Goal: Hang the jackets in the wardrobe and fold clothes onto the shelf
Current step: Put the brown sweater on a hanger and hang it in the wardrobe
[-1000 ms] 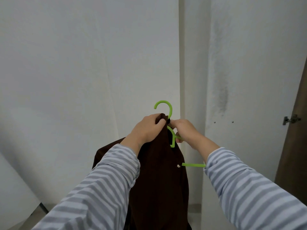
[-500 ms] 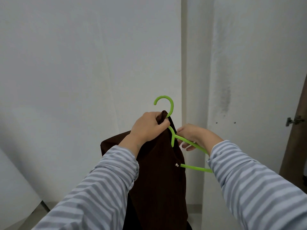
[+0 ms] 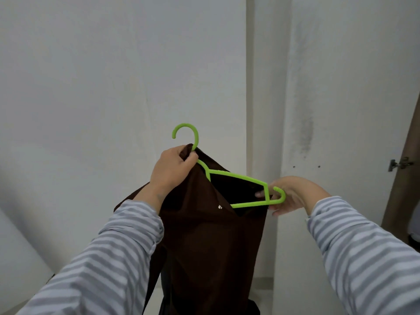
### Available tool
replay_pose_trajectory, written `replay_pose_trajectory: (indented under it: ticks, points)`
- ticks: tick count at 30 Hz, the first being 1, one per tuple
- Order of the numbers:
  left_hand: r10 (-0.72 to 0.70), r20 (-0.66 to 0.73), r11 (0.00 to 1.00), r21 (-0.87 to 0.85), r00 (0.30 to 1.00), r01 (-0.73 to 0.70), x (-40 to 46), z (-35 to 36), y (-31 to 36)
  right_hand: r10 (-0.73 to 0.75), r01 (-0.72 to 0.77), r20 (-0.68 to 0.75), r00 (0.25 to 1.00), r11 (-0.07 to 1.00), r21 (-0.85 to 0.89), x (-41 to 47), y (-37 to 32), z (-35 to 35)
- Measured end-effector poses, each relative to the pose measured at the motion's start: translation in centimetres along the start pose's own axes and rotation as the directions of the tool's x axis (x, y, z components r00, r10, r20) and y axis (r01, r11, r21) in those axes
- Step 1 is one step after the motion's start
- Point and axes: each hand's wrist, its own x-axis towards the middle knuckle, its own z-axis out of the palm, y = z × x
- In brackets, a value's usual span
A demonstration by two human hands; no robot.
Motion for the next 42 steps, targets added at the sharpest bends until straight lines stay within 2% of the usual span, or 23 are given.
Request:
replay_pose_trajectory:
  ticks: [2,4,6,9,11,16,18,20,23,25,27,31,34,38,39,40,42]
  points:
    - [-0.032,-0.028,0.999,-0.011,0.999,0.031,0.3,-0.3,-0.5,-0.028,0.024,0.022,0.999,0.99,0.142,-0.1,0.0,-0.2]
    - [-0.06,-0.053,0.998,-0.028,0.997,0.059,0.4,-0.4,-1.0,-0.077,0.056,0.042,0.996,0.928,0.368,0.1,-0.2,-0.1]
    - [-0.097,-0.083,0.995,-0.04,0.992,0.094,0.3,-0.4,-1.5,-0.119,0.074,0.044,0.992,0.829,0.554,0.1,-0.6,0.4]
    - [-0.151,-0.136,0.988,-0.051,0.979,0.146,0.0,-0.5,-2.4,-0.117,0.03,0.055,0.992,0.622,0.782,0.4,-1.5,1.0]
    - [-0.166,-0.164,0.985,-0.066,0.972,0.157,-0.2,-0.6,-2.8,-0.13,0.019,0.061,0.99,0.539,0.842,0.4,-2.2,1.2]
    - [-0.139,-0.195,0.99,-0.013,0.971,0.139,-0.4,-0.9,-3.0,-0.165,0.087,-0.011,0.986,0.46,0.884,-0.2,-4.0,1.0]
    - [-0.117,-0.211,0.99,0.057,0.97,0.132,-0.5,-1.0,-3.0,-0.154,0.134,-0.067,0.986,0.476,0.869,-0.4,-4.5,0.6]
    - [-0.078,-0.228,0.982,0.15,0.971,0.114,-0.6,-0.8,-3.0,-0.171,0.238,-0.169,0.971,0.582,0.777,-0.4,-4.7,0.3]
    - [0.01,-0.223,0.946,0.318,0.975,0.063,-0.8,0.3,-3.0,-0.243,0.408,-0.361,0.901,0.756,0.512,-0.4,-5.1,0.4]
    - [0.006,-0.222,0.947,0.316,0.975,0.066,-0.8,1.2,-2.4,-0.334,0.496,-0.455,0.826,0.815,0.301,-0.6,-5.4,0.6]
    - [-0.015,-0.228,0.962,0.264,0.974,0.076,-0.5,2.2,-1.4,-0.424,0.543,-0.469,0.775,0.826,0.15,-0.7,-5.6,0.9]
    - [-0.016,-0.234,0.989,0.141,0.972,0.051,0.6,3.6,1.1,-0.536,0.495,-0.37,0.759,0.844,-0.207,-1.3,-5.0,2.3]
    - [-0.011,-0.244,0.998,0.06,0.97,0.026,1.6,4.2,2.8,-0.584,0.394,-0.378,0.719,0.79,-0.471,-1.6,-3.3,3.5]
    - [0.008,-0.22,1.0,-0.019,0.975,-0.012,2.2,5.1,4.2,-0.582,0.308,-0.433,0.688,0.775,-0.552,-1.6,-1.8,2.7]
    - [0.011,-0.208,0.999,-0.041,0.978,-0.02,2.2,5.5,4.4,-0.595,0.309,-0.471,0.651,0.775,-0.552,-1.6,-1.7,2.2]
    - [0.012,-0.192,0.997,-0.067,0.981,-0.025,2.1,5.8,4.7,-0.625,0.318,-0.52,0.582,0.764,-0.561,-1.7,-1.7,1.6]
    - [0.016,-0.148,0.99,-0.134,0.989,-0.036,1.9,6.7,5.4,-0.703,0.332,-0.588,0.4,0.709,-0.622,-1.9,-1.8,0.5]
